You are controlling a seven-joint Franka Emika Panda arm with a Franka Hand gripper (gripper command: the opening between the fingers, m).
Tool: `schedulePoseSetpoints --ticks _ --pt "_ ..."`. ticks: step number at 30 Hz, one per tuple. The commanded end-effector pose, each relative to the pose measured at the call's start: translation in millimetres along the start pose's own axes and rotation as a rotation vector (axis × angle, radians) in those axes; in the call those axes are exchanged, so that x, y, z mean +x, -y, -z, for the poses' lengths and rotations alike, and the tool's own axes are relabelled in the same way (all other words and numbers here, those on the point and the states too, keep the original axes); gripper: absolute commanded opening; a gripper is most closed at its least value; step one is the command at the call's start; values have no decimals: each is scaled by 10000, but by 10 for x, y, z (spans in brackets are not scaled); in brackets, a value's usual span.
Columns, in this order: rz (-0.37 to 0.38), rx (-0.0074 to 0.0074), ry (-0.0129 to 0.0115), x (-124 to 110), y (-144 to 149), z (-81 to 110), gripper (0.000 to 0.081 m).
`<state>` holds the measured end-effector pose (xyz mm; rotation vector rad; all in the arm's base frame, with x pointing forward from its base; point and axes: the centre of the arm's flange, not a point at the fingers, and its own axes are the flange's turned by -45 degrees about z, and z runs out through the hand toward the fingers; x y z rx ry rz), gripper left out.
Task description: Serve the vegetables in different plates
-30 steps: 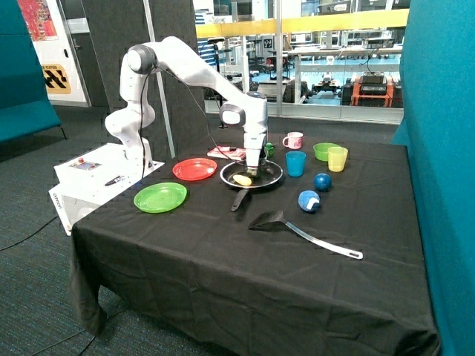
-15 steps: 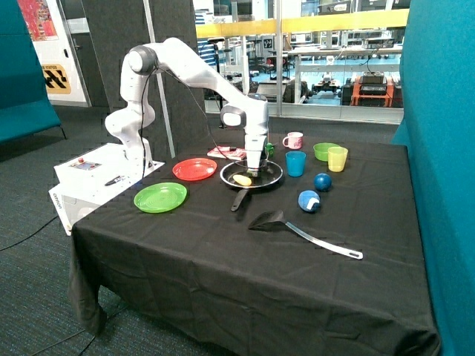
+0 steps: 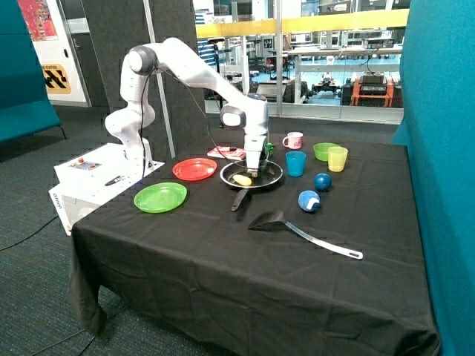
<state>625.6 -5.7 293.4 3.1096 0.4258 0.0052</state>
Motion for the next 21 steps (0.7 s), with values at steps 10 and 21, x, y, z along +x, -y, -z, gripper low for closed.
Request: schedulePoseSetpoints --ticks 10,21 --pt "-142 34 29 -81 -41 -19 0" --pt "-92 34 29 -62 19 -18 0"
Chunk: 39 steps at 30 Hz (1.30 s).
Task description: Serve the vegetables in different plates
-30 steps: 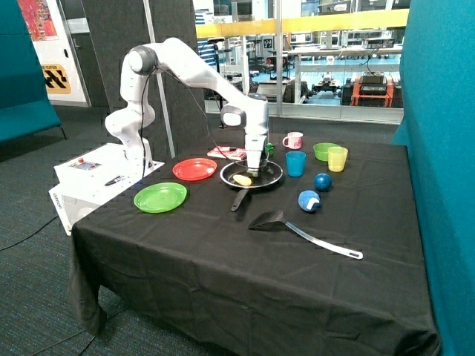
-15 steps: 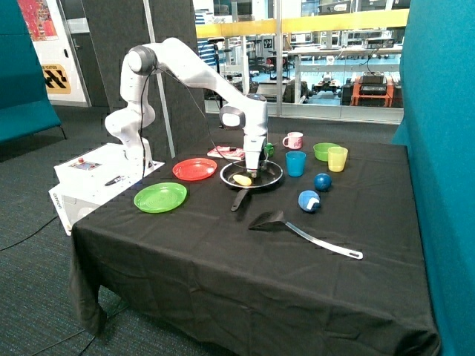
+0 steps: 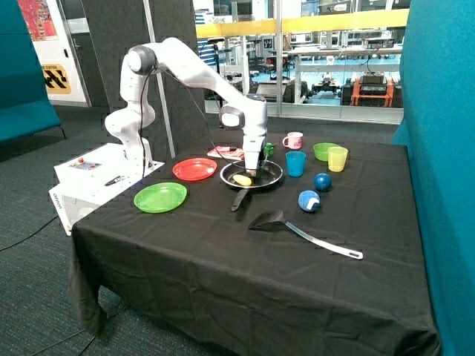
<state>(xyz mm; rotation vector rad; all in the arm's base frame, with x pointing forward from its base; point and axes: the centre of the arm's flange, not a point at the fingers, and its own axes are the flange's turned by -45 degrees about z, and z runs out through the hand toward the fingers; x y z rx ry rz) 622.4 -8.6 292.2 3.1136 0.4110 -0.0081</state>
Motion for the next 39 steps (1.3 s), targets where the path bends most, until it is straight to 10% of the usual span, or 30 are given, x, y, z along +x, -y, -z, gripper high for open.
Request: schedulePoseSetpoints --ticks 1,20,39 --pt "-5 3 -52 -29 39 -6 0" --pt "297 2 -52 -235 155 507 0" --pt "-927 5 -52 -870 -192 812 0"
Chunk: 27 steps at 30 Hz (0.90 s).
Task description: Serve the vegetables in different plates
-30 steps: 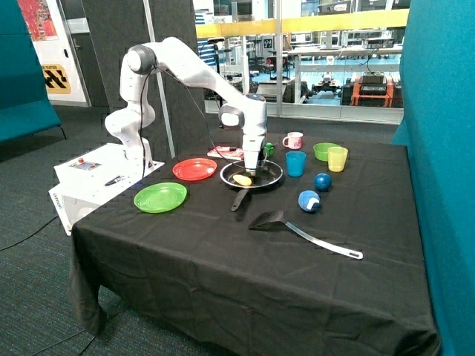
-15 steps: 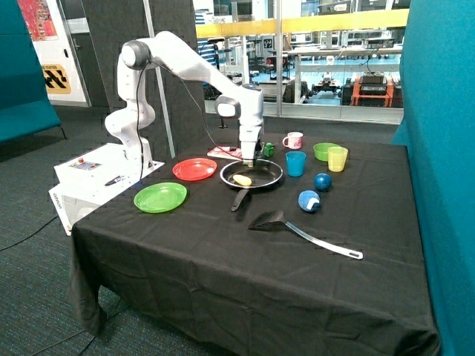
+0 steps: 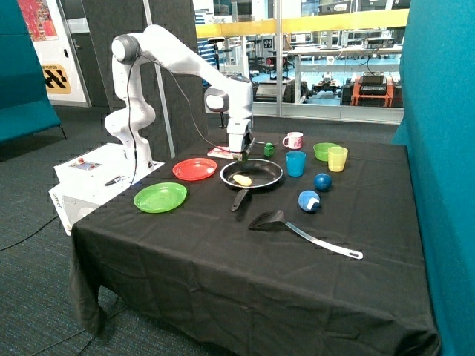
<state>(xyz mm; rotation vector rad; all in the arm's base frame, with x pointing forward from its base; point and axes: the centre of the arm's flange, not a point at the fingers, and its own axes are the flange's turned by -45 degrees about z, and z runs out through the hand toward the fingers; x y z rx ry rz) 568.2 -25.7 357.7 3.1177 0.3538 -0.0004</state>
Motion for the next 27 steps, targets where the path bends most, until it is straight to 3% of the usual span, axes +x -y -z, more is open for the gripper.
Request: schedulePoseSetpoints --ticks 1,17,27 --pt "-694 38 -5 -334 -213 179 0" --pt "-2445 39 -2 -935 -857 216 0" --pt "-3055 39 -1 -1189 -1199 163 0"
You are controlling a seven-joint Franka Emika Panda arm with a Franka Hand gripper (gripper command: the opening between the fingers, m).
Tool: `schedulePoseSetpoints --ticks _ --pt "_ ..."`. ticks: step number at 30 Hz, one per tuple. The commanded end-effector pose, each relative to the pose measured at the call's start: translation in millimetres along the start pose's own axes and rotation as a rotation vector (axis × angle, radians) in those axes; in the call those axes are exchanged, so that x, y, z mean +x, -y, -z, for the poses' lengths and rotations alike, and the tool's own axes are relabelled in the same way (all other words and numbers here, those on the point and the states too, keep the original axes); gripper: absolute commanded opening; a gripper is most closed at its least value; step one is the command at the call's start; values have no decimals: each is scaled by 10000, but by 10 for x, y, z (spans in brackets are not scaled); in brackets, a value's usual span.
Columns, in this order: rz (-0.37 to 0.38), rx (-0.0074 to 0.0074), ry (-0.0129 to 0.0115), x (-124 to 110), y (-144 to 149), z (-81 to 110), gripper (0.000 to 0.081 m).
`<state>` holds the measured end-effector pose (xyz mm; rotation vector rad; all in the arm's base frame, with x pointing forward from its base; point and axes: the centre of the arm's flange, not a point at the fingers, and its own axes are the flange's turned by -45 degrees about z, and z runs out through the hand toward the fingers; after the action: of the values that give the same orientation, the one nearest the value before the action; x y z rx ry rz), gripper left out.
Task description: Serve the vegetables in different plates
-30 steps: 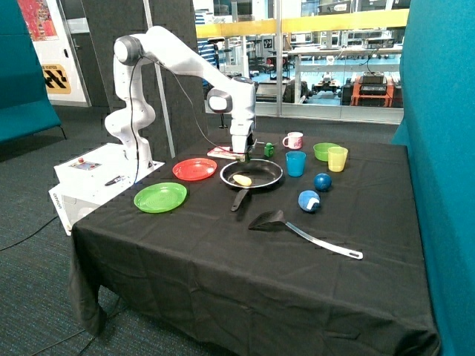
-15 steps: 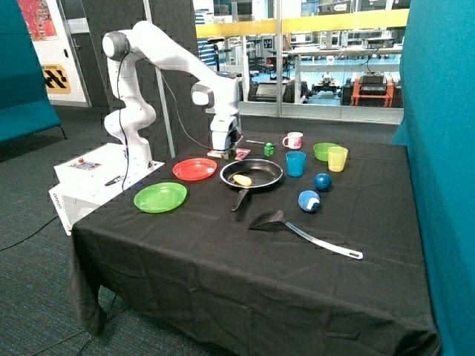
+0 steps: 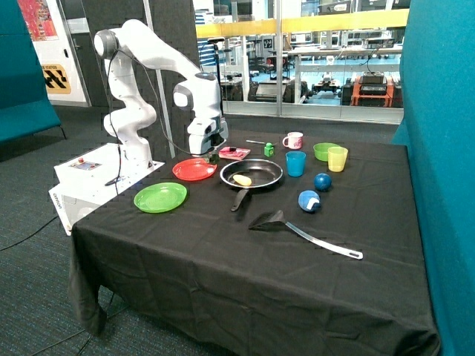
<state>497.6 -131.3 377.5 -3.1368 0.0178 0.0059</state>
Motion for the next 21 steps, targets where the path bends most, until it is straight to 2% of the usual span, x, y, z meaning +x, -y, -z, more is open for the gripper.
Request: schedulePoseSetpoints --ticks 1,4,10,17,21 --pt "-763 -46 -39 -199 -421 -39 0" --pt "-1177 -45 -40 -262 -534 -71 0" --pt "-1538 -45 -41 -388 -715 -123 0" --pt "-1777 -44 -42 -555 -888 -199 0" --pt "-1679 -44 -41 -658 -957 -257 0"
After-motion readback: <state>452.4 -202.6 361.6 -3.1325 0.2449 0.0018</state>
